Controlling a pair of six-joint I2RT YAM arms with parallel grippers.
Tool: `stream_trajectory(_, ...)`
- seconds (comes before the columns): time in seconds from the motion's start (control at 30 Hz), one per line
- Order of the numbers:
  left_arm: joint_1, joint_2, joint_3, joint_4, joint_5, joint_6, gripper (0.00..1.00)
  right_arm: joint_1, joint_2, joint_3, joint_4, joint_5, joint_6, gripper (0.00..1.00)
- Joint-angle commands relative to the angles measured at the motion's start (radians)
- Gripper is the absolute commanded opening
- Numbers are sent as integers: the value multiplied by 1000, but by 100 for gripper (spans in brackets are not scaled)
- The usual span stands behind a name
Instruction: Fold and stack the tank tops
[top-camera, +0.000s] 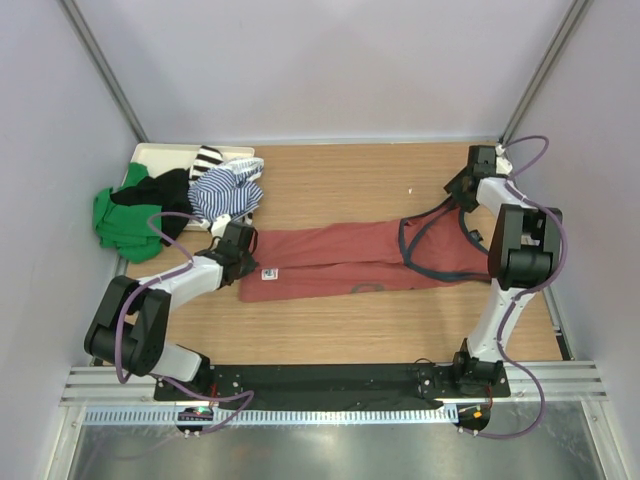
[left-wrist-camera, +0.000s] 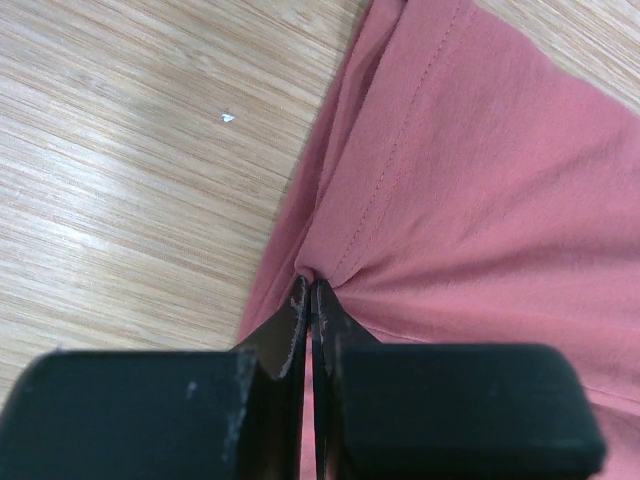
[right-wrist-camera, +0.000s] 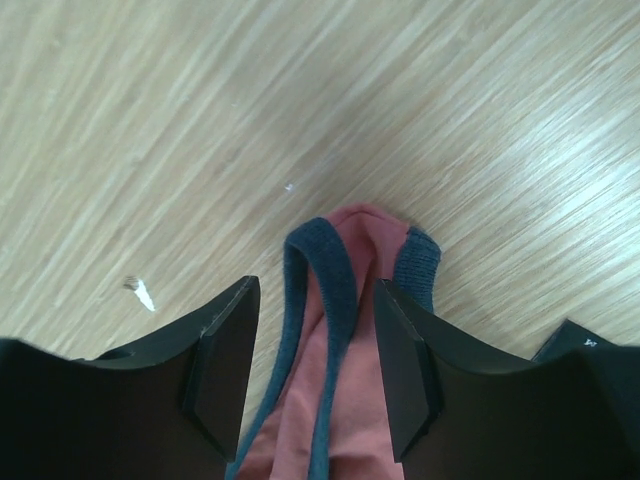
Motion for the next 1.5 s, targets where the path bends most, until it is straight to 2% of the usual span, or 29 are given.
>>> stream_trajectory(0.0, 10, -12, -17, -33, -25, 10, 0, 4, 24, 51, -6, -10, 31, 56)
stream_trajectory(0.17, 10, -10, -19, -36, -28, 11, 0, 4, 88, 90, -14, -26, 37, 55)
stream_trajectory(0.23, 10, -12, -19, -39, -31, 11, 0, 2, 103, 105, -12, -26, 37, 44)
stream_trajectory(0.27, 10, -12, -19, -39, -33, 11, 0, 1, 109, 110, -14, -23, 36, 31)
stream_trajectory(0.37, 12, -15, -19, -42, -36, 7, 0, -16, 90, 111, -21, -20, 45, 6)
stream_trajectory(0.47, 15, -12, -19, -42, -36, 3, 0, -44, 47, 64, 20, -18, 56, 1)
stream_trajectory(0.63, 19, -7, -22, -40, -34, -2, 0, -97, -110, -143, 228, -44, 99, 1)
stream_trajectory(0.73, 21, -7, -23, -40, -37, -3, 0, -107, -165, -231, 285, -35, 116, 4)
stream_trajectory(1.0, 21, -16, -31, -42, -40, -6, 0, -182, -203, -429, 472, -93, 212, 5)
stream_trajectory(1.13, 22, -12, -29, -40, -42, -8, 0, -237, -158, -476, 538, -191, 293, 8)
stream_trajectory(1.23, 21, -6, -29, -39, -43, -9, 0, -255, -119, -499, 588, -242, 304, 18)
stream_trajectory(1.27, 21, -4, -29, -39, -43, -9, 0, -254, -114, -499, 583, -238, 307, 22)
stream_trajectory(1.47, 21, -21, -31, -42, -45, -9, 0, -259, -105, -472, 506, -196, 301, 25)
